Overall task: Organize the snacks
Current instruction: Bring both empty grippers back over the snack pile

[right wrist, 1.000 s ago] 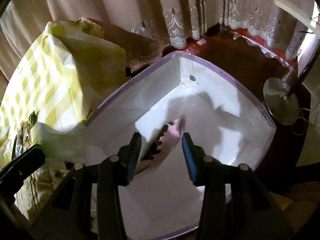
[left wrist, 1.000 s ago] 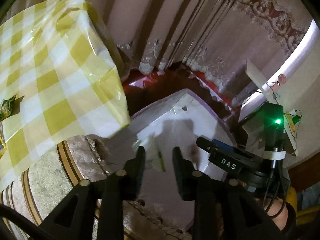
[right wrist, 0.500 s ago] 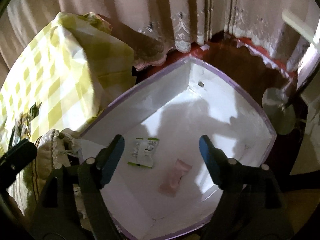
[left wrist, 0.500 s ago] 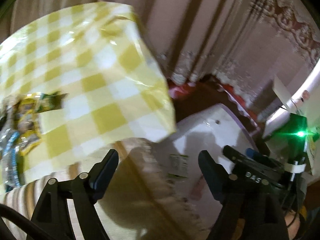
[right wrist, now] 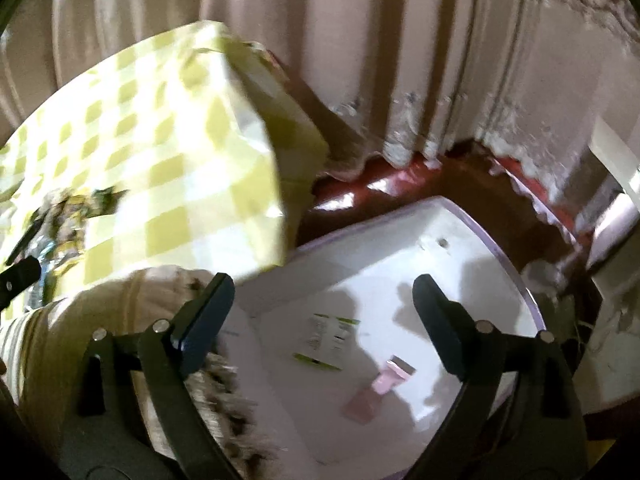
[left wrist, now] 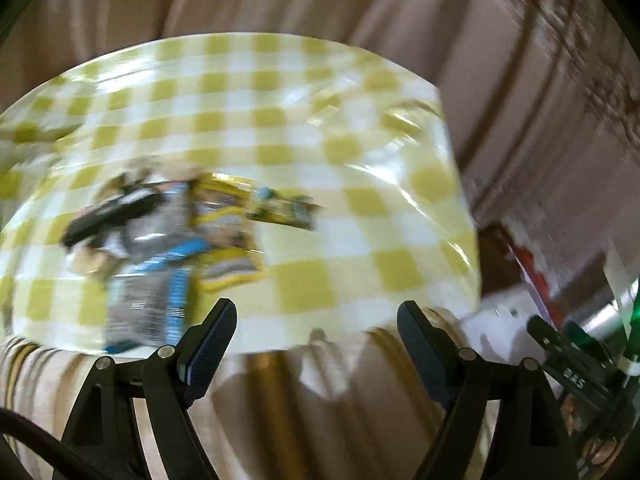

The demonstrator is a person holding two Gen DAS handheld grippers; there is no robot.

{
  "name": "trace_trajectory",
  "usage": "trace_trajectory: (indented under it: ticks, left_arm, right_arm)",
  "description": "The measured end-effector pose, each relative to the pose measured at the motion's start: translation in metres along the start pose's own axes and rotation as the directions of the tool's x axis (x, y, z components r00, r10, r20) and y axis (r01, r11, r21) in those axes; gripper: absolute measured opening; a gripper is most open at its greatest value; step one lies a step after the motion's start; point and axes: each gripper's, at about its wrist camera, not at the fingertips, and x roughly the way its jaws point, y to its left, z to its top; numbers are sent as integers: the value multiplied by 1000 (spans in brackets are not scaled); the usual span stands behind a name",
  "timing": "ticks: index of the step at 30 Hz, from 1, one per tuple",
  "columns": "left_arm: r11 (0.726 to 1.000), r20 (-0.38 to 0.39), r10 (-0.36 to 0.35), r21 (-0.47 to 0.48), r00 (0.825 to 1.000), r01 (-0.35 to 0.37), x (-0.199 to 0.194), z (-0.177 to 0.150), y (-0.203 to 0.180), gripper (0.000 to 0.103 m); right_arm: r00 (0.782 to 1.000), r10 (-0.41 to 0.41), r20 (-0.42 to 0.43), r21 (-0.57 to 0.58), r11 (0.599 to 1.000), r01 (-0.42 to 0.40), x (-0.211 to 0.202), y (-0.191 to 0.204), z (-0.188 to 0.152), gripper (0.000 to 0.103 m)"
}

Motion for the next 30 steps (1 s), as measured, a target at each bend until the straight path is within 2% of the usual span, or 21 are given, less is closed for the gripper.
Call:
trace_trajectory:
  ticks: [5, 9, 14, 20, 25, 30]
  left_arm:
    - [995, 30, 91, -36, 995, -90, -15, 4, 52, 83]
    - [983, 39, 177, -43, 983, -176, -19, 3, 83, 83]
    - [976, 41, 209, -67, 977, -206, -16, 8, 121, 83]
    - [971, 29, 226, -87, 974, -223, 0, 22, 160, 83]
    - [963, 20, 266, -40, 964, -266, 17, 37, 173, 83]
    - [931, -17, 357, 83, 934, -354, 47, 49, 171, 83]
  right_arm:
    - [997, 81, 3, -59, 995, -81, 0, 34, 7, 92]
    - [990, 139, 1, -127, 982, -137, 3, 70, 10, 92]
    - [988, 157, 1, -233, 960, -153, 8, 116, 13, 92]
    - [983, 180, -20, -262, 948, -179, 24, 158, 24, 92]
    - [984, 173, -42, -264, 948, -178, 40, 188, 30, 92]
    - [982, 174, -74, -254, 949, -187, 60, 212, 42, 92]
